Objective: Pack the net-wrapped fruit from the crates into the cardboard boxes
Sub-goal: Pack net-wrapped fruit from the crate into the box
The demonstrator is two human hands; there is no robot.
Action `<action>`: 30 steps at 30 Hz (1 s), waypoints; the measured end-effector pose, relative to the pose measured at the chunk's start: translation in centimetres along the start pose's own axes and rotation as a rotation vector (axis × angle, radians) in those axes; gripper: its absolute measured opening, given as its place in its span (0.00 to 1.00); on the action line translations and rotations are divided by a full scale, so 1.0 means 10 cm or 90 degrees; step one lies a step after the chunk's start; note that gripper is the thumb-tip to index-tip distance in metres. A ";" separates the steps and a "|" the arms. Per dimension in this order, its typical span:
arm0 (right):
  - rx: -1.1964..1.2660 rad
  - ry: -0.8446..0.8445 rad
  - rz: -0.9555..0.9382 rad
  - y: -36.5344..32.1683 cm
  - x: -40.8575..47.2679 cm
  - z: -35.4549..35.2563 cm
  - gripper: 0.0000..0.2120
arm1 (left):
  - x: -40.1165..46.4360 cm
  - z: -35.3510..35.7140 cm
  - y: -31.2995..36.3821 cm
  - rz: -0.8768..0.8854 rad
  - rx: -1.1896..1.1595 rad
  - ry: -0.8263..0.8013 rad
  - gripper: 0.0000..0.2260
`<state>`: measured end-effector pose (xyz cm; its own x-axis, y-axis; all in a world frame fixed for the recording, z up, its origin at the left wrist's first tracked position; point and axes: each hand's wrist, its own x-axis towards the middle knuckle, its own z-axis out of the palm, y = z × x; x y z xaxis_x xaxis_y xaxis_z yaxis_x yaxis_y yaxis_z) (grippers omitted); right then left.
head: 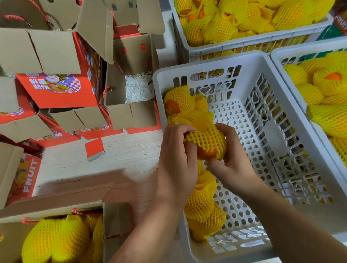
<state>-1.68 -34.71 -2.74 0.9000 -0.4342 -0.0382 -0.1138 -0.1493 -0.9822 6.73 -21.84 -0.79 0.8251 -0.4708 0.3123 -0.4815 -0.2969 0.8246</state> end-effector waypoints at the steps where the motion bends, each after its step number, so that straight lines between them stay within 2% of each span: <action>1: -0.001 0.001 0.000 0.01 0.00 0.00 0.31 | 0.00 0.00 0.00 0.001 -0.004 0.005 0.09; 5: -0.008 0.006 0.015 0.03 0.01 0.00 0.32 | 0.00 -0.01 -0.01 -0.035 -0.026 0.037 0.09; 11: 0.061 0.127 -0.004 -0.02 0.06 -0.01 0.28 | -0.02 0.02 0.01 0.080 0.047 -0.077 0.08; 14: 0.066 0.136 0.007 -0.05 0.06 -0.04 0.30 | -0.02 0.03 0.05 0.119 0.091 -0.116 0.08; 16: 0.104 0.129 0.003 -0.06 0.03 -0.06 0.28 | 0.00 -0.01 0.11 0.065 0.032 -0.109 0.07; 19: 0.108 0.127 -0.029 -0.15 -0.01 -0.04 0.28 | 0.04 -0.05 0.22 -0.092 -0.075 -0.059 0.11; 22: 0.109 0.085 -0.063 -0.27 -0.04 -0.04 0.33 | 0.08 -0.04 0.38 -0.259 -0.258 -0.109 0.27; 24: 0.147 -0.024 -0.100 -0.35 -0.05 -0.07 0.36 | 0.06 -0.07 0.38 -0.271 -0.352 -0.134 0.24; 25: 0.156 -0.072 -0.123 -0.38 -0.04 -0.09 0.39 | 0.06 -0.11 0.38 -0.257 -0.333 -0.122 0.21; 27: 0.129 -0.095 -0.157 -0.39 0.00 -0.09 0.43 | 0.03 -0.18 0.36 -0.253 -0.320 -0.057 0.24; 29: 0.100 -0.058 -0.096 -0.30 0.05 -0.07 0.39 | -0.01 -0.19 0.32 -0.271 -0.339 0.025 0.26; 30: 0.064 -0.065 -0.019 -0.25 0.06 -0.06 0.31 | -0.03 -0.19 0.30 -0.270 -0.350 0.054 0.27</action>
<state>-1.09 -35.09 -0.16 0.9409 -0.3380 -0.0221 -0.0483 -0.0695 -0.9964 5.58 -21.06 2.50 0.9399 -0.3339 -0.0714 0.0878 0.0341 0.9956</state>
